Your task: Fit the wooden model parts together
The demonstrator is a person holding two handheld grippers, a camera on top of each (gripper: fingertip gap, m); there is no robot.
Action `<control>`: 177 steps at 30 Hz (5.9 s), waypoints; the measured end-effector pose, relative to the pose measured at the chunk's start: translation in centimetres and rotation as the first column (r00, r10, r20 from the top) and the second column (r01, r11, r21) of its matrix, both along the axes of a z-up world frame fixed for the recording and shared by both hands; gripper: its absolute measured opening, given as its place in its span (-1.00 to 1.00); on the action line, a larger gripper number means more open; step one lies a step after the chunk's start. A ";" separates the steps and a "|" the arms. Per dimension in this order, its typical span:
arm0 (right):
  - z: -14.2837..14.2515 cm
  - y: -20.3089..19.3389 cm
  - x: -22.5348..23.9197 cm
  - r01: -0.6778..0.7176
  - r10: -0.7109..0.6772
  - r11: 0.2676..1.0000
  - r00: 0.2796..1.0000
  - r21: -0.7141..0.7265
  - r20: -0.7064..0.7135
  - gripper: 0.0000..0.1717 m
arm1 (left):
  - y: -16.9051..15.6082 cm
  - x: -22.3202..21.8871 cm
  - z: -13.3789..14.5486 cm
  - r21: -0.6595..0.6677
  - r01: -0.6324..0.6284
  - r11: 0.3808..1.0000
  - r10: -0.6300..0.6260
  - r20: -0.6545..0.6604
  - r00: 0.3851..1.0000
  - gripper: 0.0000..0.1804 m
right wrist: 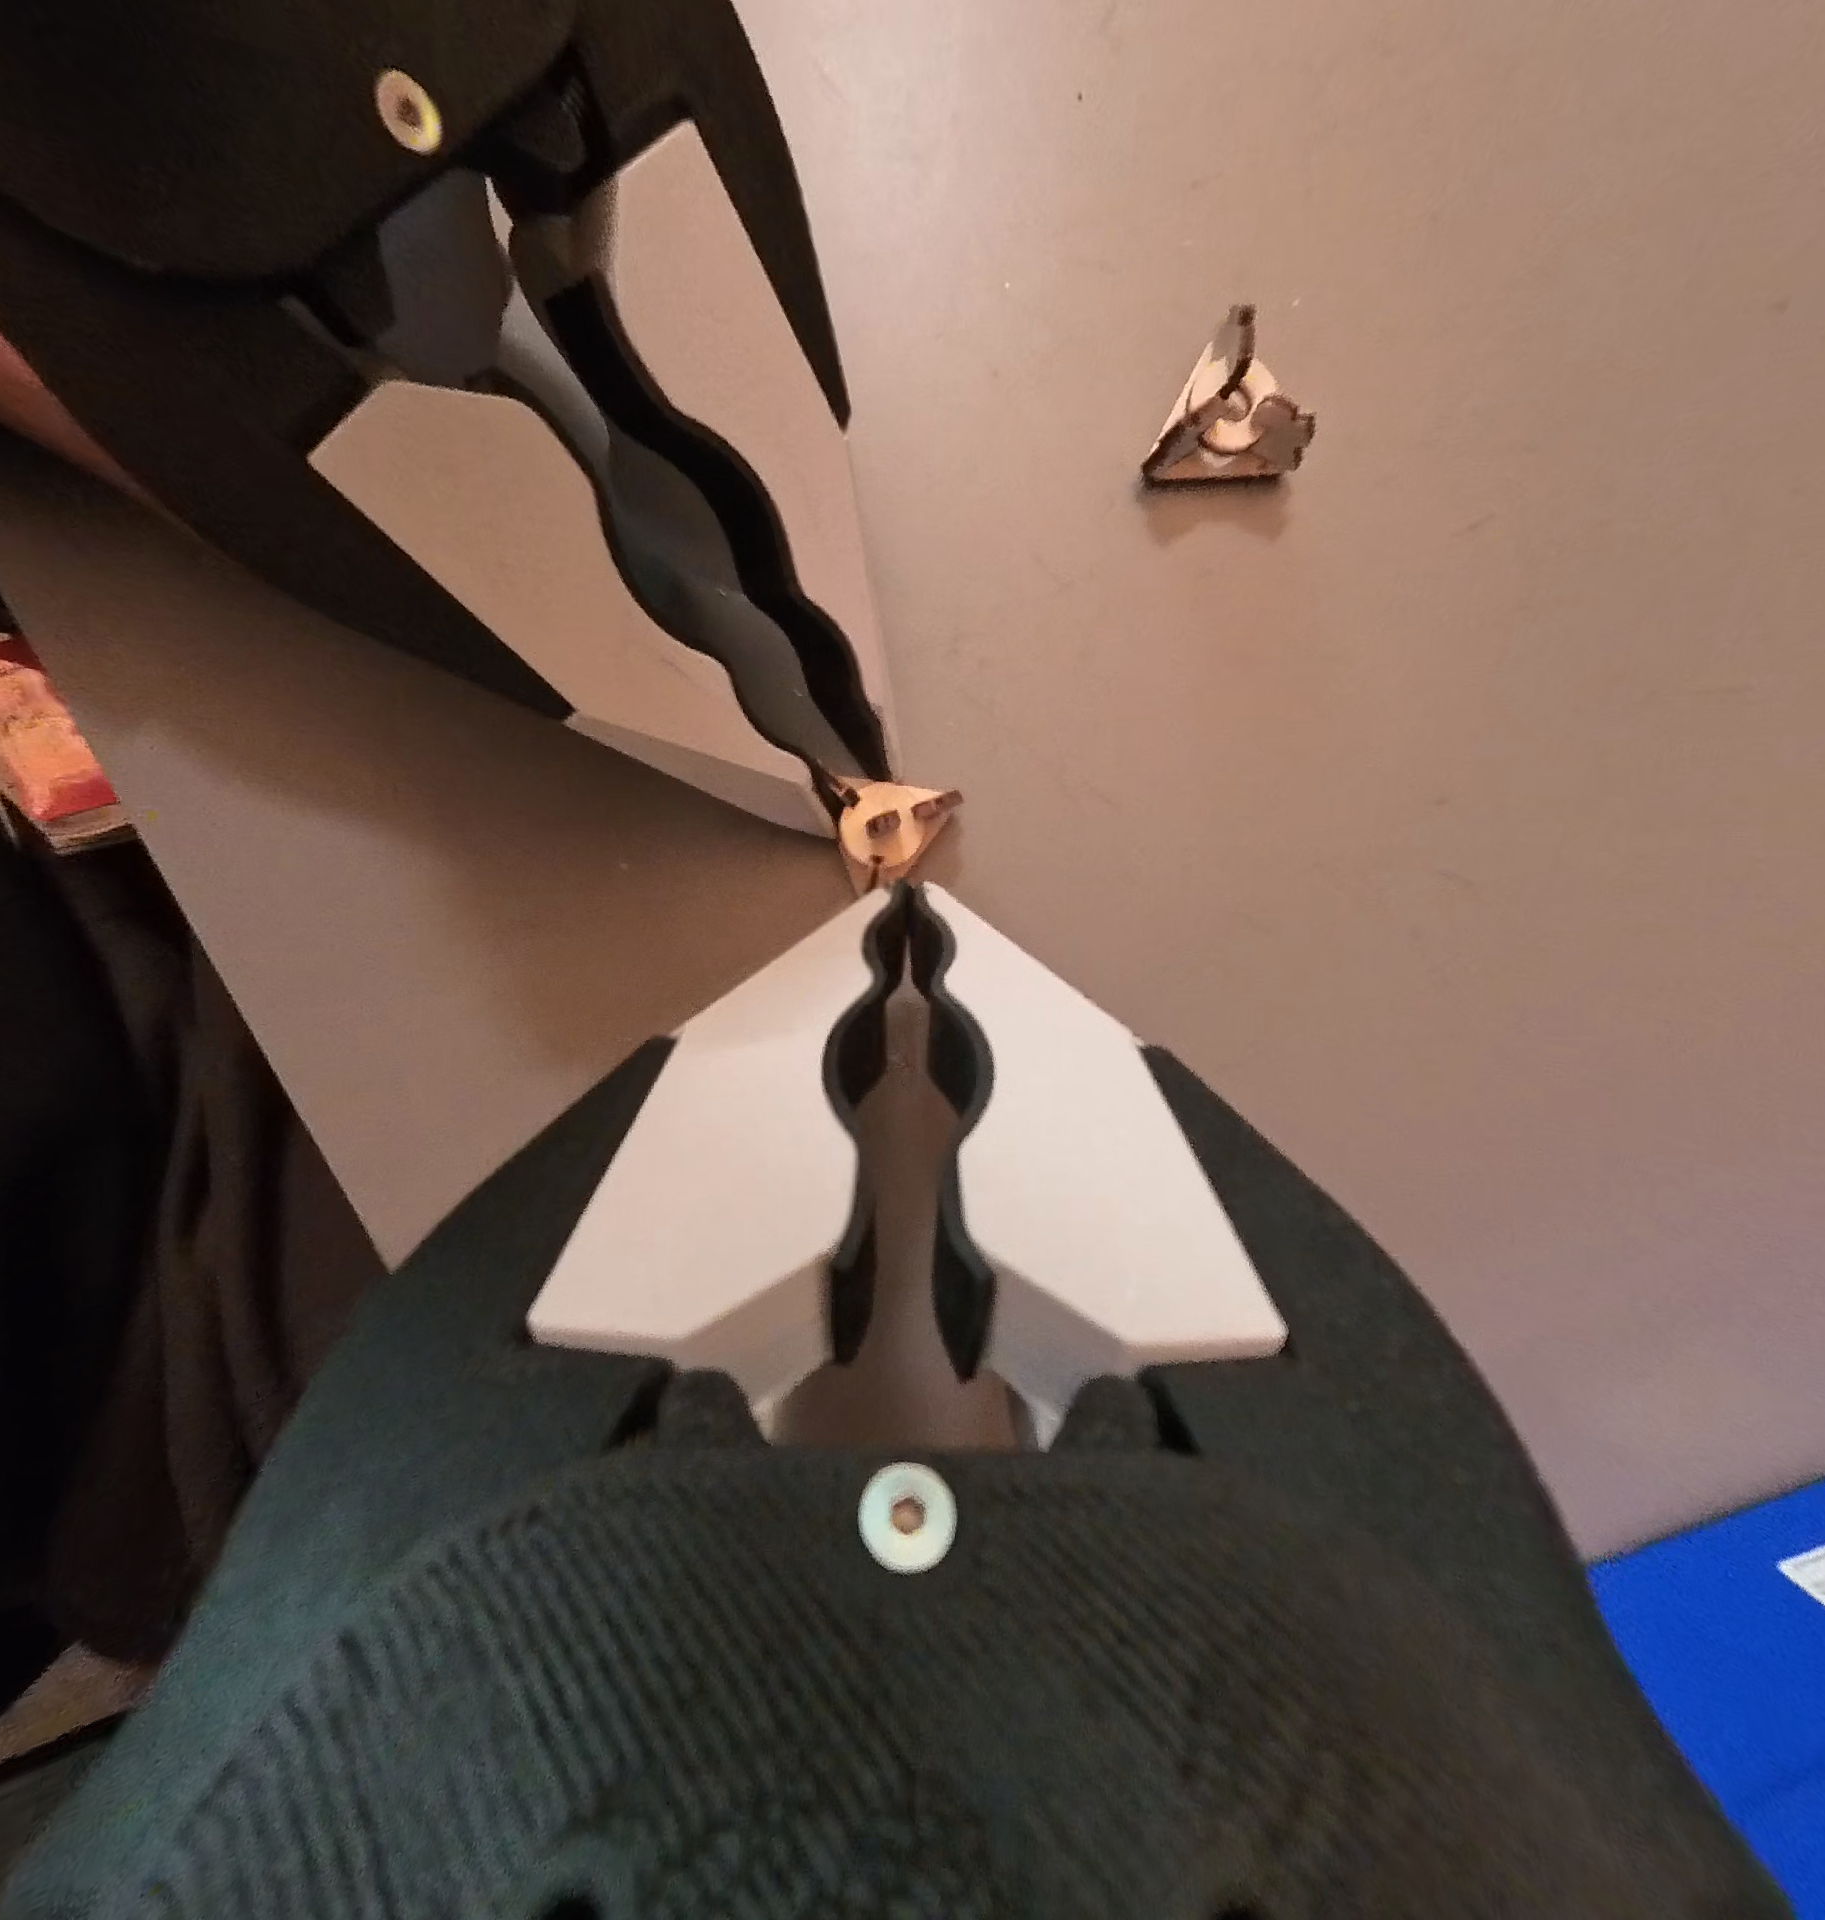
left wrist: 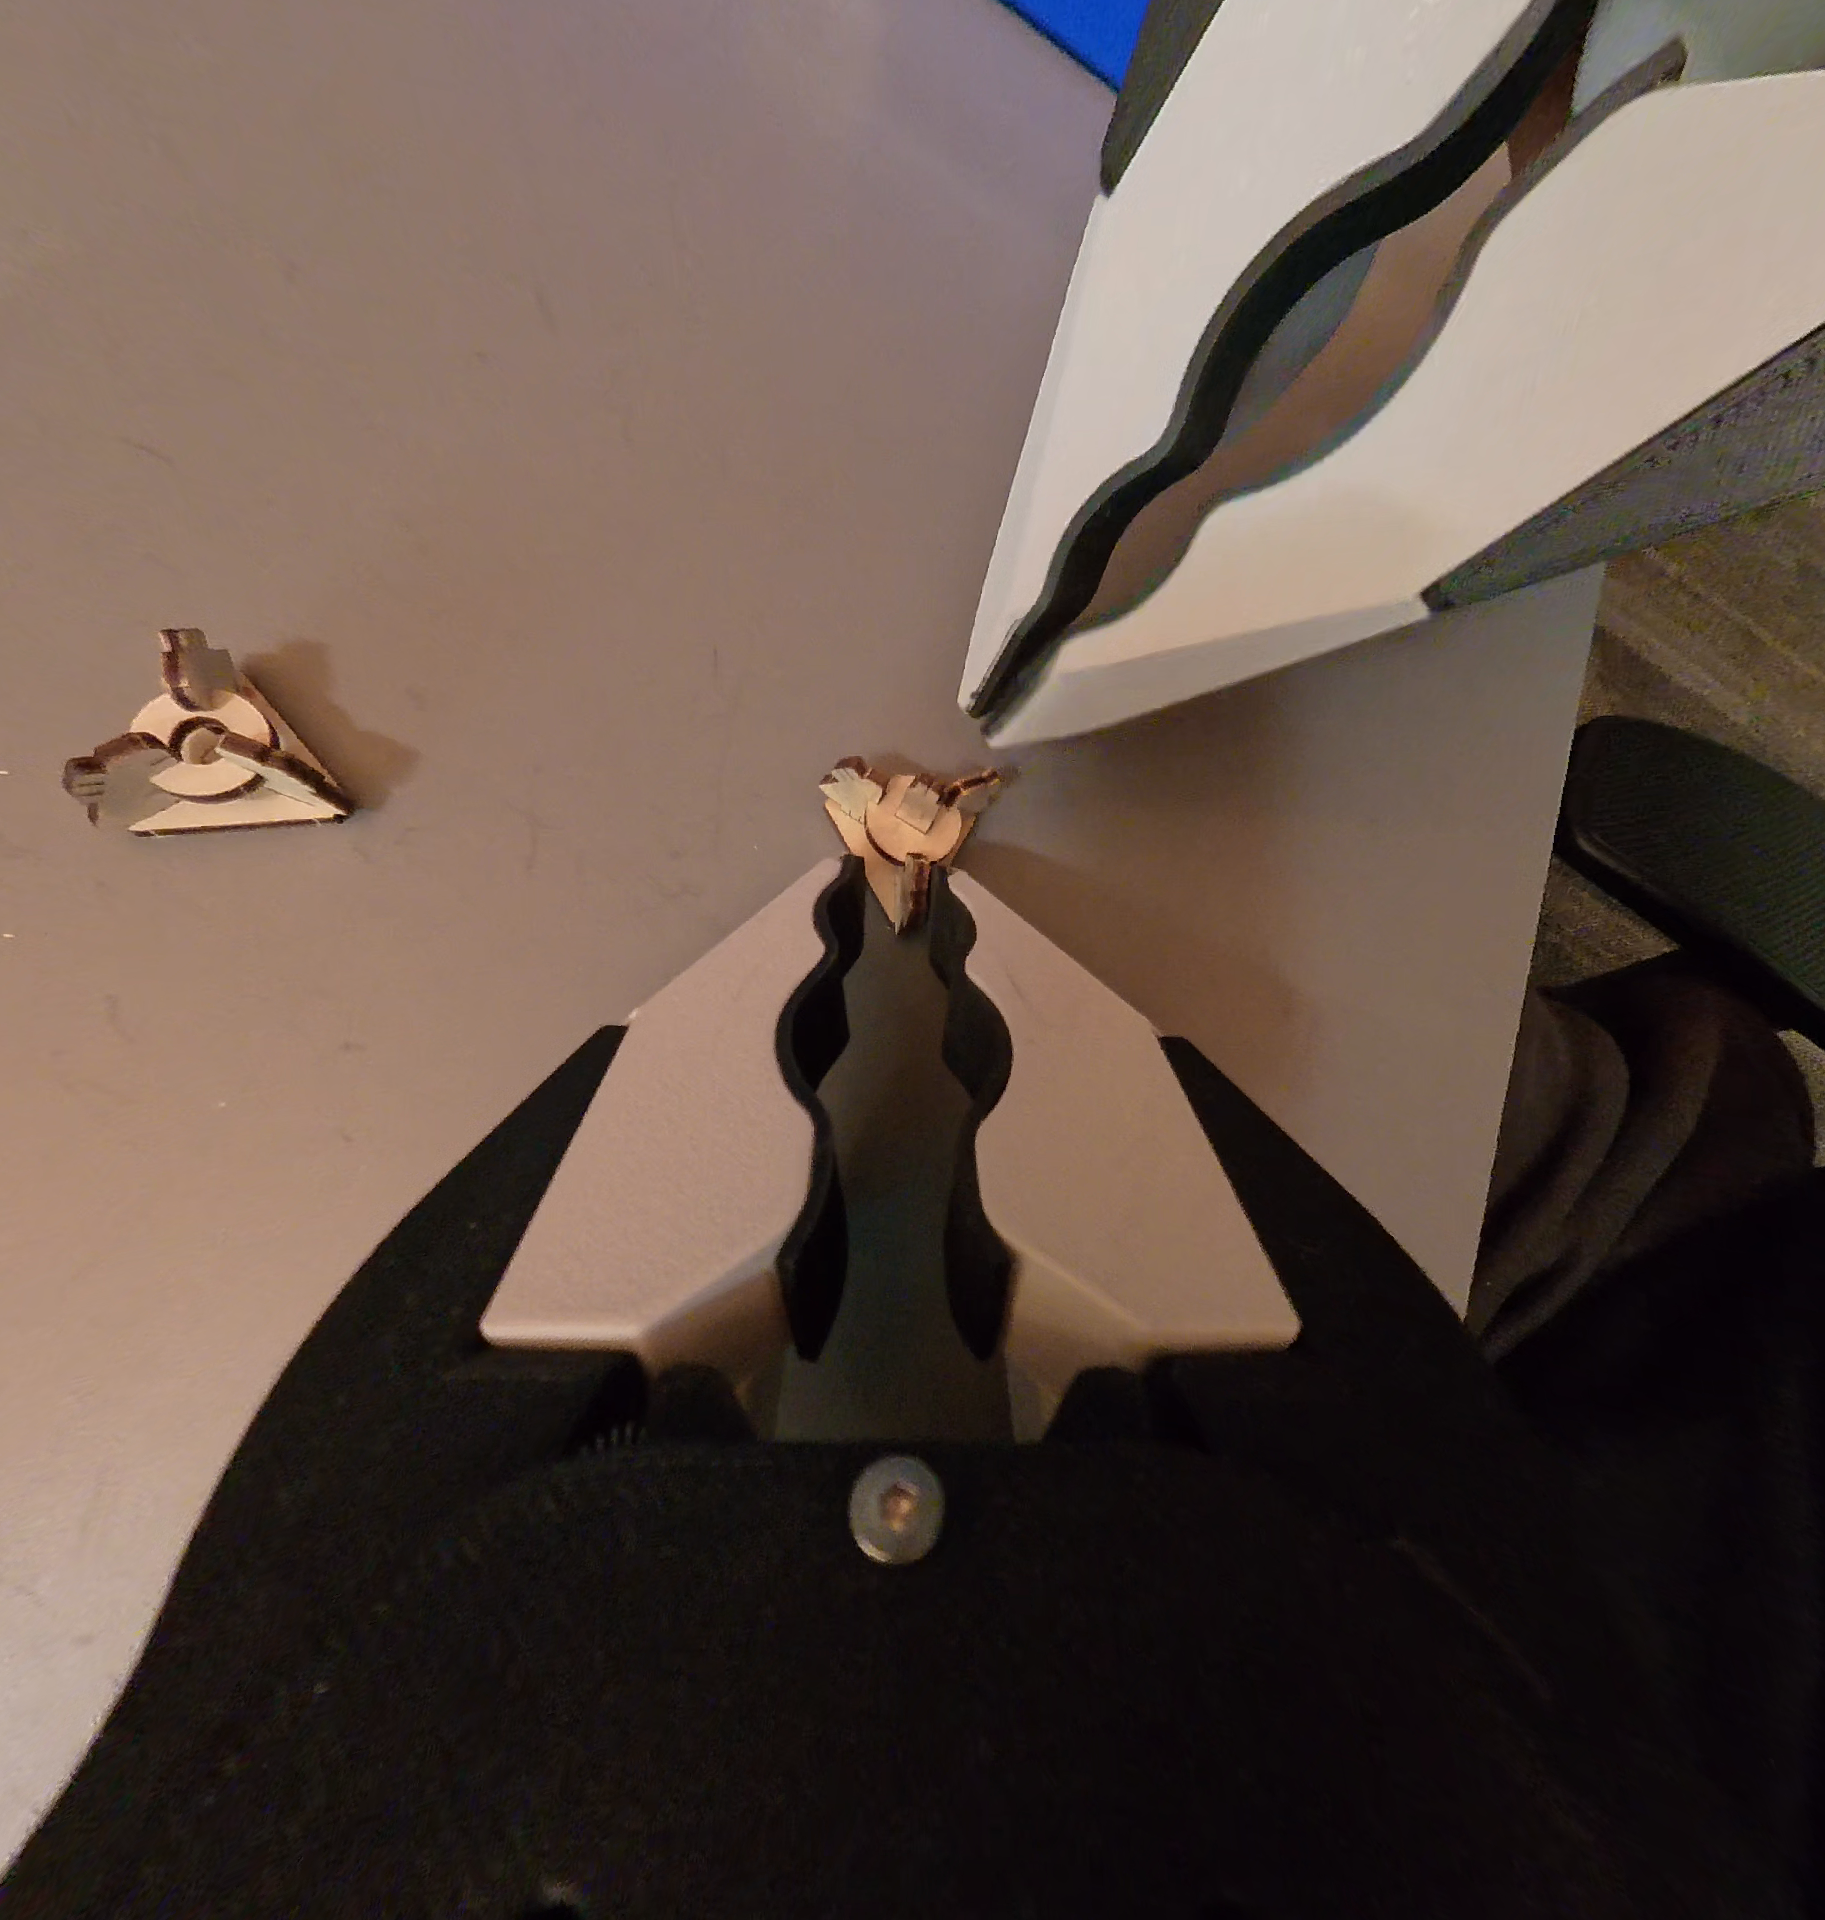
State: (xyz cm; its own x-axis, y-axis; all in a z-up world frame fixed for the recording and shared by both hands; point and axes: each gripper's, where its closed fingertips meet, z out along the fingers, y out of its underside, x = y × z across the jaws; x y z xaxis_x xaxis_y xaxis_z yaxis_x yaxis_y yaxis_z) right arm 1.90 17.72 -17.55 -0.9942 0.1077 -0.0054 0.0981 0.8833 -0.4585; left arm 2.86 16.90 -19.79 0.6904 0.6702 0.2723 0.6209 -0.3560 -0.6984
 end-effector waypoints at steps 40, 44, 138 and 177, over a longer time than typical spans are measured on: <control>-0.3 -0.5 0.6 0.047 -0.047 0.999 0.999 -0.023 -0.010 -1.00 | -0.1 -0.1 0.0 -0.001 -0.003 1.000 0.003 0.000 1.000 -0.88; 0.5 0.0 1.0 0.050 -0.050 0.998 0.999 -0.028 -0.012 -1.00 | -0.1 0.0 0.0 0.000 -0.002 1.000 0.002 0.001 1.000 -0.88; 0.9 -1.8 1.1 -0.335 0.334 0.940 0.942 -0.060 -0.025 -0.57 | -11.0 -3.0 1.7 0.325 -0.331 0.886 0.279 0.197 0.940 -0.67; -1.6 -1.1 0.9 -0.411 0.413 0.907 0.911 0.088 -0.007 -0.72 | -10.5 -2.6 1.7 0.332 -0.305 0.892 0.249 0.200 0.947 -0.66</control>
State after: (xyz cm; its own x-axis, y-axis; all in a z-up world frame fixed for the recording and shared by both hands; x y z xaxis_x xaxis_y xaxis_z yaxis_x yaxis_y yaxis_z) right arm 2.84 16.59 -19.17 -0.9497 -0.3128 0.0110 -0.2934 0.8774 -0.3796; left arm 0.22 6.38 -18.07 0.4236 0.6677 0.6121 0.7640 0.0997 -0.6375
